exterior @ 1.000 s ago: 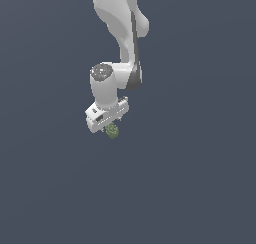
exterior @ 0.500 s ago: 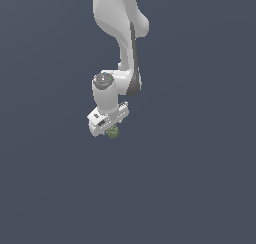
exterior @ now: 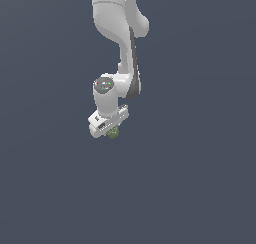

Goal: Pick up the object and move it to a goal position.

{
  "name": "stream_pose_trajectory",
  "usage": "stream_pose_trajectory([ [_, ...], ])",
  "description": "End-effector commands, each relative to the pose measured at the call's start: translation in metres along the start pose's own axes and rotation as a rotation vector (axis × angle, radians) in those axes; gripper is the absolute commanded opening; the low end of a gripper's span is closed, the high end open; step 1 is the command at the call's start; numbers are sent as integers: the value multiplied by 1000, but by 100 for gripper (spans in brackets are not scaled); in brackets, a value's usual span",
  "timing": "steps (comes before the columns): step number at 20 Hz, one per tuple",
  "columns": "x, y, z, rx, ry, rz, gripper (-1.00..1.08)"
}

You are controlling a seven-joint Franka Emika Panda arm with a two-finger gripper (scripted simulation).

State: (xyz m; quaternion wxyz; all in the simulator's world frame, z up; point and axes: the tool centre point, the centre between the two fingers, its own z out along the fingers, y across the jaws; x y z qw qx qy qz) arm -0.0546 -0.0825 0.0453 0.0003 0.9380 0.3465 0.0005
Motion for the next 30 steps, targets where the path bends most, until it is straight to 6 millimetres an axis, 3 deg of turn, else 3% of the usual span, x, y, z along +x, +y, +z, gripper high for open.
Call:
stream_pose_trajectory([
  [1, 0, -1, 1, 1, -1, -1, -100],
  [9, 1, 0, -1, 0, 0, -1, -100],
  [15, 11, -6, -19, 0, 0, -1, -100],
  [22, 36, -21, -66, -1, 0, -1, -100],
  [30, 78, -44, -145, 0, -1, -2, -100],
])
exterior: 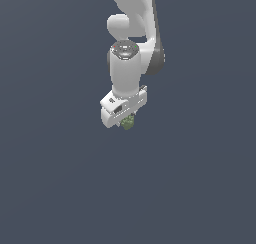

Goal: Pick up the object and move it to a goal position.

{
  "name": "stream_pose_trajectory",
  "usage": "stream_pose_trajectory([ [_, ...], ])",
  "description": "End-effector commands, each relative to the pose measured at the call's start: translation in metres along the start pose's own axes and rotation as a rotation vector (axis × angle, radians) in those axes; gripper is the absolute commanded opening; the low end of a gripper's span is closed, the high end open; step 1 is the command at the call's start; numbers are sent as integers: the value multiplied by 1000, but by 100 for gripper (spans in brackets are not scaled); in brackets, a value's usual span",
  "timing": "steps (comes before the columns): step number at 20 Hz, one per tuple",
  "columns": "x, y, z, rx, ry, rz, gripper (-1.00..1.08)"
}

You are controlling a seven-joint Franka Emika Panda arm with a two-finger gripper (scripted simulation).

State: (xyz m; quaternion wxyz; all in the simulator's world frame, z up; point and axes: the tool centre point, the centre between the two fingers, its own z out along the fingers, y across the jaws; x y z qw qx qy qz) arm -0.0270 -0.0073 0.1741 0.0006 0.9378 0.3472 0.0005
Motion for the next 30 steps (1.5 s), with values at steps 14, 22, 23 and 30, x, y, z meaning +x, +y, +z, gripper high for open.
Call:
stream_pose_trajectory([
  [14, 84, -43, -151, 1, 0, 0, -100],
  [22, 115, -55, -204, 1, 0, 1, -100],
  [23, 117, -57, -208, 1, 0, 1, -100],
  [30, 130, -61, -228, 1, 0, 1, -100],
])
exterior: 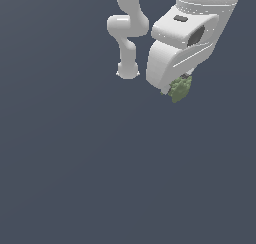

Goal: Pick up the object and move it to a goal position.

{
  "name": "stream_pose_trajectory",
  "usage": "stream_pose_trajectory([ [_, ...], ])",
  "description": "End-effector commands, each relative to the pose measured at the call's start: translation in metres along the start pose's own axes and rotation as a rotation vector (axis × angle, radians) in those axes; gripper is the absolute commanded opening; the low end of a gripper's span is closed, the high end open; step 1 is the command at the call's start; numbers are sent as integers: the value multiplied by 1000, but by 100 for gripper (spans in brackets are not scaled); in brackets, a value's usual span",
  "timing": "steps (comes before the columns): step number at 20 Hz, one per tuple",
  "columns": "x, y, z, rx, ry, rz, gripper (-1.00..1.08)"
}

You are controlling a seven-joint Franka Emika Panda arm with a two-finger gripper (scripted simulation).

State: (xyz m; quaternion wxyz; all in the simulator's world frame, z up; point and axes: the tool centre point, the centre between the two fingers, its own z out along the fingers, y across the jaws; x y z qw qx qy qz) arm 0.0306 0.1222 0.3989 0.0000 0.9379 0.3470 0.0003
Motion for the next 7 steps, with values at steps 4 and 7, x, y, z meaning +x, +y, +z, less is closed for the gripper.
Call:
stream_pose_trajectory([
  [4, 5, -2, -9, 0, -1, 1, -100],
  [7, 6, -2, -10, 0, -1, 1, -100],
])
